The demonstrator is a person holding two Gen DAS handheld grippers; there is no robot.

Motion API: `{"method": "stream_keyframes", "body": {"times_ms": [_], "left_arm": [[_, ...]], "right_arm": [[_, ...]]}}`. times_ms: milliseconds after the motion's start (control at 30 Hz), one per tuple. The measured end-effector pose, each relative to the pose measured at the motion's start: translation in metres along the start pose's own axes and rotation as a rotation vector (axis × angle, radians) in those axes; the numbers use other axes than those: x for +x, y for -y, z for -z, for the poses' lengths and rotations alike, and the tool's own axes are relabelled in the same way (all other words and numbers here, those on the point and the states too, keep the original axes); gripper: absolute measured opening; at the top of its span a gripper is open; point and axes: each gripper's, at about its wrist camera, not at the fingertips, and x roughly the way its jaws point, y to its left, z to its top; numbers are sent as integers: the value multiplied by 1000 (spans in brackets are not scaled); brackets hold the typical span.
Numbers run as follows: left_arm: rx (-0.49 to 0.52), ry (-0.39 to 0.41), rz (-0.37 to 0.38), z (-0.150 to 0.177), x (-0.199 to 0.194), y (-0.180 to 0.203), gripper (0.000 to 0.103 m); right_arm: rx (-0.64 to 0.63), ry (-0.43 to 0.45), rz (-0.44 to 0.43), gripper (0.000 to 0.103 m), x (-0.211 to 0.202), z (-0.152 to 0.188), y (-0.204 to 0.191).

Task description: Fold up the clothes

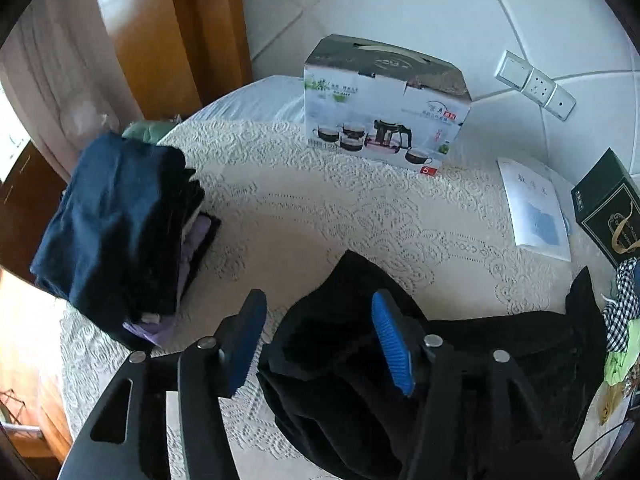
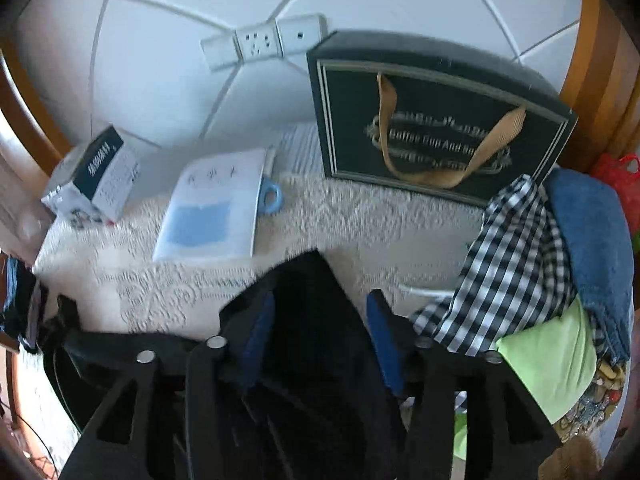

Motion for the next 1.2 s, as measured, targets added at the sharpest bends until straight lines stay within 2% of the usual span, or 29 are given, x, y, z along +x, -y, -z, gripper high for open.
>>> {"method": "stream_keyframes", "body": {"times_ms": [100, 233, 367, 433, 567, 600, 633, 667, 700, 767, 800, 833, 867, 900, 1000, 1100, 1200], "left_arm": [[70, -34, -2, 1, 12, 10, 61], [137, -85, -16, 21, 35, 19, 61], [169, -139, -15, 42, 63, 23, 61], [193, -151, -24, 50, 76, 26, 61], [219, -162, -57, 53, 98, 30, 61], [219, -155, -56, 52, 102, 32, 60], [214, -147, -53, 50, 104, 32, 51], [205, -146, -54, 47, 104, 33, 18], [195, -146, -53, 44, 104, 33, 6], [189, -131, -50, 39, 98, 36, 5], [207, -107, -59, 36, 89, 39, 5], [223, -83, -65, 33, 79, 43, 5], [235, -61, -61, 30, 68, 45, 5], [244, -37, -56, 27, 56, 48, 5], [253, 57, -45, 17, 11, 51, 5], [253, 148, -20, 4, -27, 53, 3], [272, 217, -21, -24, -42, 63, 3]], "right_arm": [[1, -23, -5, 65, 7, 4, 1], [-17, -58, 6, 80, 25, -1, -3], [-35, -113, 11, 83, 57, -7, -10], [-42, -143, 14, 91, 76, -11, -14], [-40, -203, 13, 94, 116, -14, -20], [-37, -215, 13, 99, 124, -14, -21], [-51, -231, 22, 101, 130, -12, -24], [-65, -249, 32, 101, 136, -9, -27], [-79, -266, 41, 101, 142, -7, -29], [-108, -300, 61, 95, 155, -1, -35], [-137, -278, 59, 77, 150, 0, -41], [-151, -264, 65, 38, 142, 0, -46], [-151, -261, 62, 16, 136, 1, -47], [-150, -260, 59, 6, 131, 1, -48], [-148, -210, 53, 6, 105, 5, -45], [-124, -78, 16, 6, 54, -1, -36], [-108, 42, 15, 6, 11, -22, -23]]}}
